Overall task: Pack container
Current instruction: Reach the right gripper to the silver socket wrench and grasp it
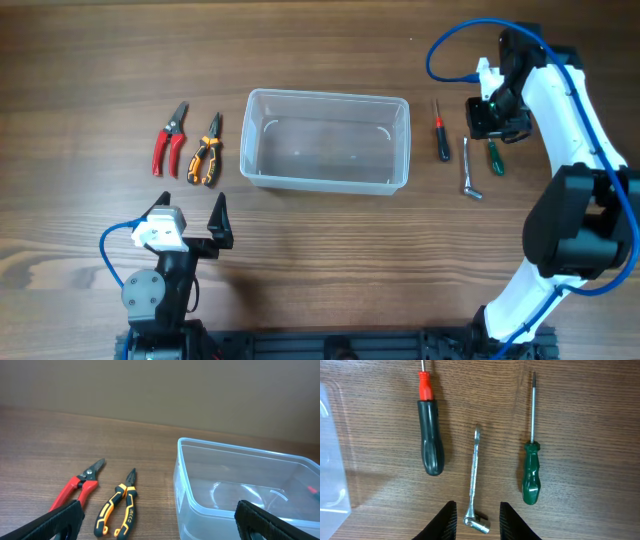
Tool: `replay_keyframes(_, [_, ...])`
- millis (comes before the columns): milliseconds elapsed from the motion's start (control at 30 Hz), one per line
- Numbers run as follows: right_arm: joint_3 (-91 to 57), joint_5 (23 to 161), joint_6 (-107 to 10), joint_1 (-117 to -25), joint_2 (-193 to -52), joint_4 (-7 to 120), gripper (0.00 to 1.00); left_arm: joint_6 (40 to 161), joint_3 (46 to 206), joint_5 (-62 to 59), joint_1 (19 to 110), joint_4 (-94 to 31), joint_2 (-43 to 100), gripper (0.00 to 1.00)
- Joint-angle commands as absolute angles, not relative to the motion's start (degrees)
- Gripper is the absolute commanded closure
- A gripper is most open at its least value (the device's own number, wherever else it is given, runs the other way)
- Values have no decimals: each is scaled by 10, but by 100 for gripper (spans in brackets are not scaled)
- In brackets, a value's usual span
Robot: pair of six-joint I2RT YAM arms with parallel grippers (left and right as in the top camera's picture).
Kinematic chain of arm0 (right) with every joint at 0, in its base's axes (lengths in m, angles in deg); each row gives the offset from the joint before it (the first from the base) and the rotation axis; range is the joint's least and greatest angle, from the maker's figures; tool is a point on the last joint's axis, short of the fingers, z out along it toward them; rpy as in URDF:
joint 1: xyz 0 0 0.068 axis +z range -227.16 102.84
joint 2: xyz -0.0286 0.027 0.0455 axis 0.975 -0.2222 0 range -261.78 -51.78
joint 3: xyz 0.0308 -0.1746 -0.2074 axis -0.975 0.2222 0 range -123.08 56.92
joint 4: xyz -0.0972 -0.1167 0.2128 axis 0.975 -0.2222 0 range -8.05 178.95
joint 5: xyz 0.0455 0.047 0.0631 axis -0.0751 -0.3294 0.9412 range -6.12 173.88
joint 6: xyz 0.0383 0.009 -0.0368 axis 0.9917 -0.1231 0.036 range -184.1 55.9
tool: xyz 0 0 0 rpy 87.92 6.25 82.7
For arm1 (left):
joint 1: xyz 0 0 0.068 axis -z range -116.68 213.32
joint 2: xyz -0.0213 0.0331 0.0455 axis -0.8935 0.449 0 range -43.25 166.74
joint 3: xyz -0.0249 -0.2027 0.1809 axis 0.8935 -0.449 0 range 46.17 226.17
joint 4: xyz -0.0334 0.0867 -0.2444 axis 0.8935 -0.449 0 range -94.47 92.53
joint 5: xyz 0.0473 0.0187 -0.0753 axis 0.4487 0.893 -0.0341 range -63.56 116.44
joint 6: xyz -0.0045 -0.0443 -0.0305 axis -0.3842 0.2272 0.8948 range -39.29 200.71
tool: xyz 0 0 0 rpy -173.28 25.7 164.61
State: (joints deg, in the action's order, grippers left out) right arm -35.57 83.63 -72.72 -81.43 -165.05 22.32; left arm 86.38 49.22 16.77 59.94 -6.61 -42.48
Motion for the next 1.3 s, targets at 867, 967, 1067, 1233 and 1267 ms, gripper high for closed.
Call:
replay_keyframes(867, [-221, 865, -699, -815, -1687, 343, 73, 855, 489, 169, 603, -65, -430, 0])
replay_keyframes(967, [-213, 864, -700, -815, -1687, 354, 73, 855, 489, 169, 603, -65, -430, 0])
replay_keyframes(1067, [-185, 862, -701, -815, -1687, 378, 72, 855, 489, 169, 603, -65, -430, 0])
replay_keyframes(1233, [-140, 857, -701, -815, -1687, 408, 72, 855, 489, 169, 603, -65, -430, 0])
replay_keyframes(1267, [-139, 852, -701, -815, -1687, 409, 76, 855, 489, 169, 603, -65, -430, 0])
